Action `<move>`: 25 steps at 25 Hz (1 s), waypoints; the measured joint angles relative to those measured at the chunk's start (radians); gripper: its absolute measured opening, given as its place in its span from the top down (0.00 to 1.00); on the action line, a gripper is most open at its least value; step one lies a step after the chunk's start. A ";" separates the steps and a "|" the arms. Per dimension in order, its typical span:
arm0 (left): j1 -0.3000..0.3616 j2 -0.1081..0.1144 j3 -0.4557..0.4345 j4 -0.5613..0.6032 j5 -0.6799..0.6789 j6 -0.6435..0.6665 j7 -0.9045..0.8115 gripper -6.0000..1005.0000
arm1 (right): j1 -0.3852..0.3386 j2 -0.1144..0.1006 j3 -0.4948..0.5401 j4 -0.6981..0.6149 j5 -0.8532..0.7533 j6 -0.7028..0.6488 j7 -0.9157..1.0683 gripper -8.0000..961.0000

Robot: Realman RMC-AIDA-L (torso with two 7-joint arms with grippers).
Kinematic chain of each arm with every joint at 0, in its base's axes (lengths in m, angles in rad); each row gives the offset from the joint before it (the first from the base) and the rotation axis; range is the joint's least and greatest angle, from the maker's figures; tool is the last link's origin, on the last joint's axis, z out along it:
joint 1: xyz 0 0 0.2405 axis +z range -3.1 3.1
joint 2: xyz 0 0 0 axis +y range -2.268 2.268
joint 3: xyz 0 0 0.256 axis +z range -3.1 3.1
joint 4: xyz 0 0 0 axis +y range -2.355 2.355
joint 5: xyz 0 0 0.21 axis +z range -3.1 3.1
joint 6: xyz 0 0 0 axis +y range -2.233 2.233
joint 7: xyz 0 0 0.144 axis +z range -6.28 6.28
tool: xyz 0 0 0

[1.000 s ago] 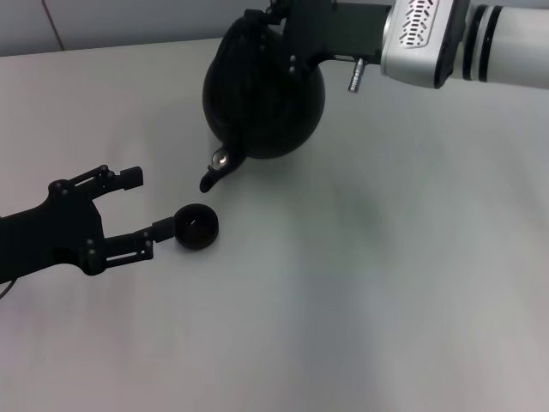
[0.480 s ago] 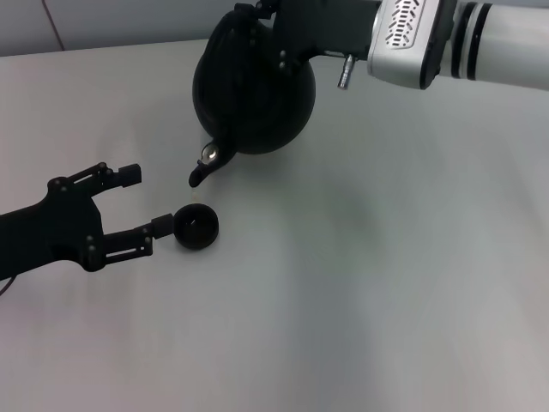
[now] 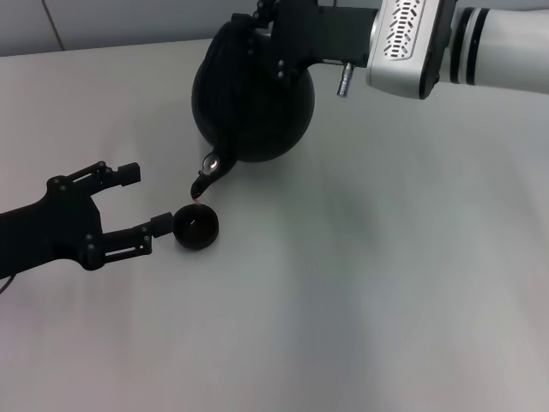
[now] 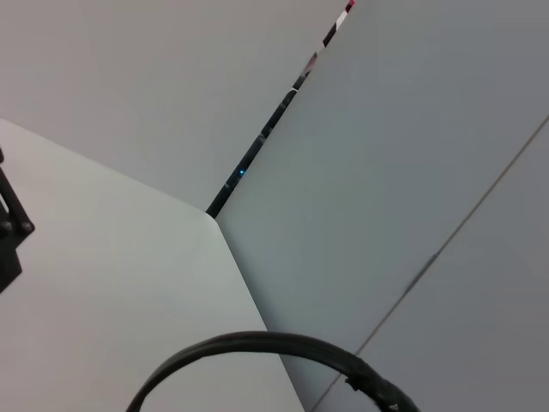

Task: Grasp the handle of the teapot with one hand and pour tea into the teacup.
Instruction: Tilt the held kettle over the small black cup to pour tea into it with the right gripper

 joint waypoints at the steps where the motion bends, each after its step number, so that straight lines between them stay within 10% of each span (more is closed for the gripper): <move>1: 0.000 0.000 0.000 0.000 0.000 0.000 0.000 0.14 | 0.000 0.000 -0.003 -0.002 0.000 0.000 0.000 0.90; 25: -0.007 -0.004 -0.002 -0.003 0.000 -0.021 0.000 0.14 | -0.013 0.001 -0.042 -0.037 -0.004 0.000 -0.019 0.90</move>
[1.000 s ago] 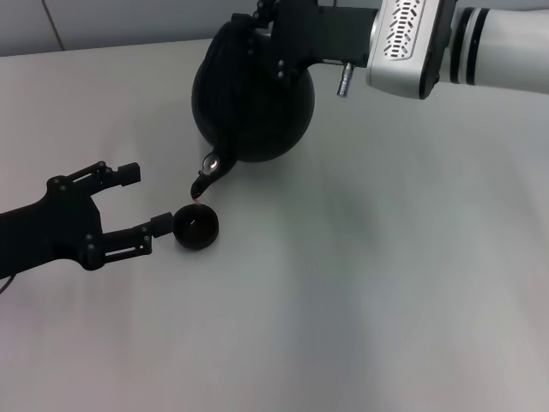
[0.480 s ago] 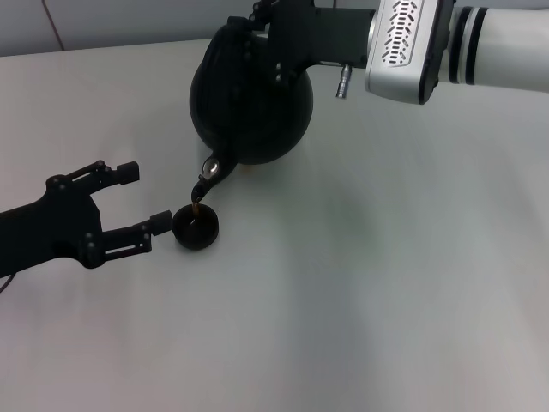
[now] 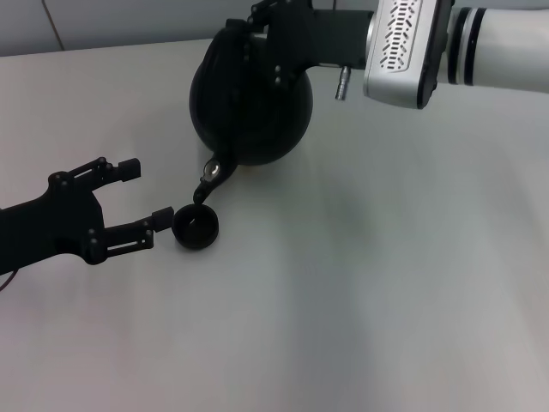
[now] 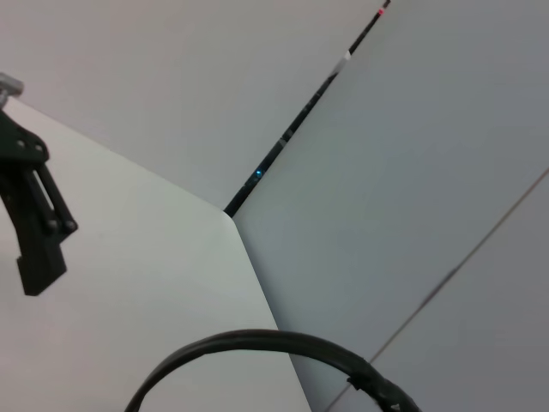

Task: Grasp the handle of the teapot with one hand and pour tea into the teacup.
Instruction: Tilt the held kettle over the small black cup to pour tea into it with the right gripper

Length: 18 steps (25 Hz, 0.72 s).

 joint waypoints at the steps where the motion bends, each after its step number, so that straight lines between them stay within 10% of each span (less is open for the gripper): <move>1: 0.000 0.000 0.000 0.000 0.000 0.000 0.000 0.14 | 0.000 0.000 -0.004 -0.002 0.001 0.000 0.000 0.90; 18: -0.002 0.000 0.000 -0.003 0.000 -0.003 0.000 0.14 | -0.002 0.002 -0.037 -0.014 0.001 0.008 -0.004 0.90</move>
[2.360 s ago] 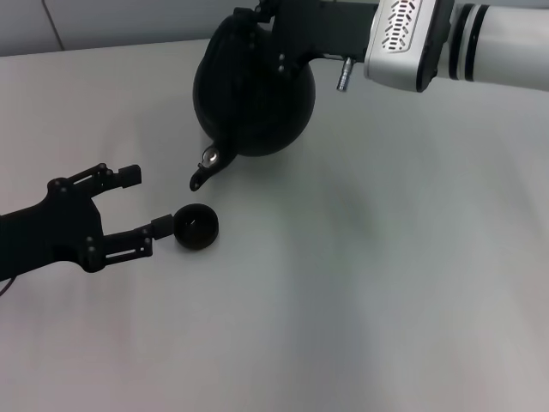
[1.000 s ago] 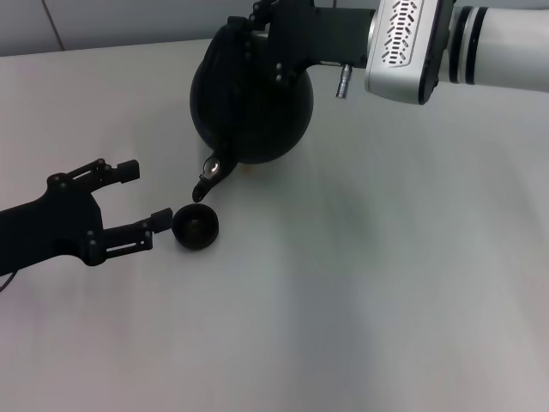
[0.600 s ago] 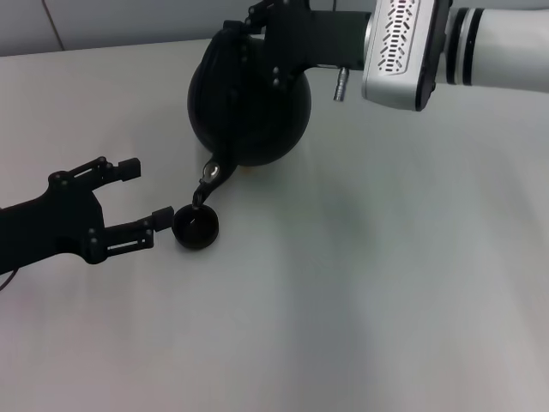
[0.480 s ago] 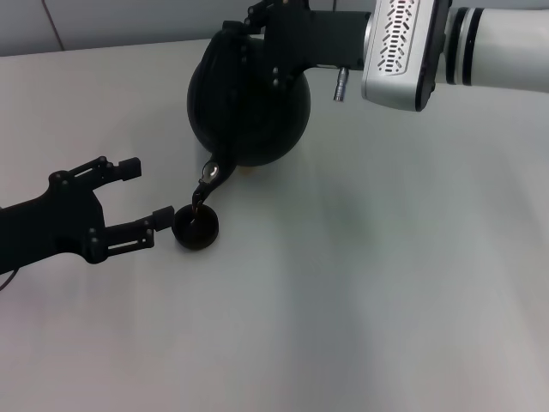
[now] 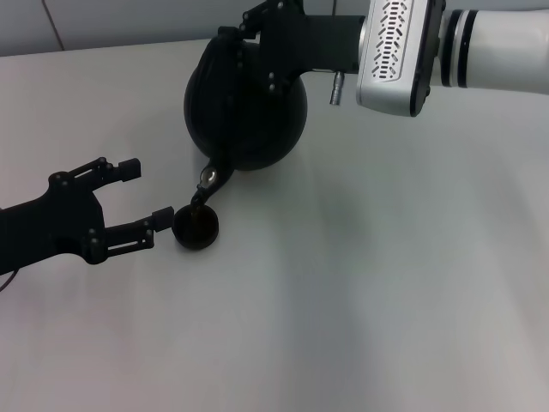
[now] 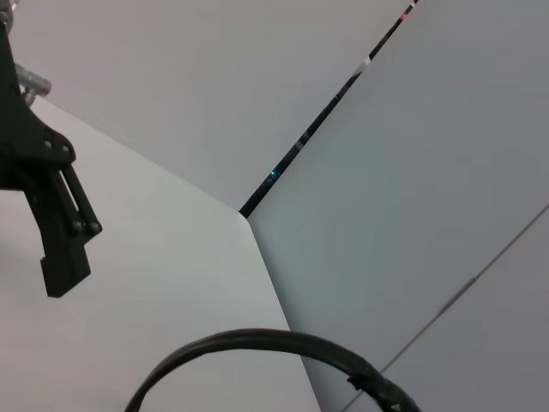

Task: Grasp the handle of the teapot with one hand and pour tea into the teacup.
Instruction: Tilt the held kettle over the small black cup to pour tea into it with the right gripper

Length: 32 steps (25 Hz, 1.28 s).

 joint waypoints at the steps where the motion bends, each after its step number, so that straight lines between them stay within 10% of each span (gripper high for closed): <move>1: 0.000 0.000 0.000 0.000 0.000 0.000 0.000 0.14 | 0.000 0.000 0.000 0.000 0.000 0.000 0.000 0.90; 32: 0.000 -0.001 -0.007 -0.001 0.000 -0.002 0.010 0.14 | -0.114 0.000 0.007 0.040 0.221 -0.007 0.095 0.90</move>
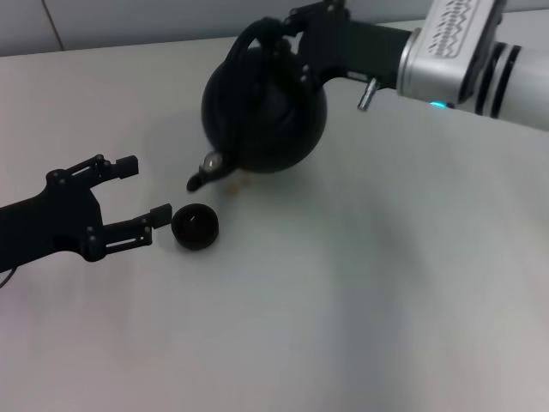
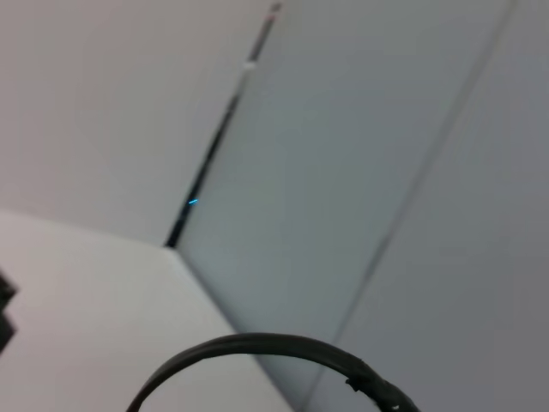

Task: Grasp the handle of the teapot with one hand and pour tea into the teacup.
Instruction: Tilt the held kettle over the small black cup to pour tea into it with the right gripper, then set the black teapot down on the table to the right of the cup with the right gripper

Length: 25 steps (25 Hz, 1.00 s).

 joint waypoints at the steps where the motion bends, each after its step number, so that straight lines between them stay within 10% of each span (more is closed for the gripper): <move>1: 0.000 -0.001 -0.007 0.000 0.000 0.000 0.001 0.14 | -0.018 -0.001 0.006 0.006 0.041 0.007 0.010 0.90; 25: -0.003 -0.021 -0.016 -0.002 0.000 -0.012 0.004 0.14 | -0.160 -0.007 0.219 0.131 0.112 0.014 0.211 0.90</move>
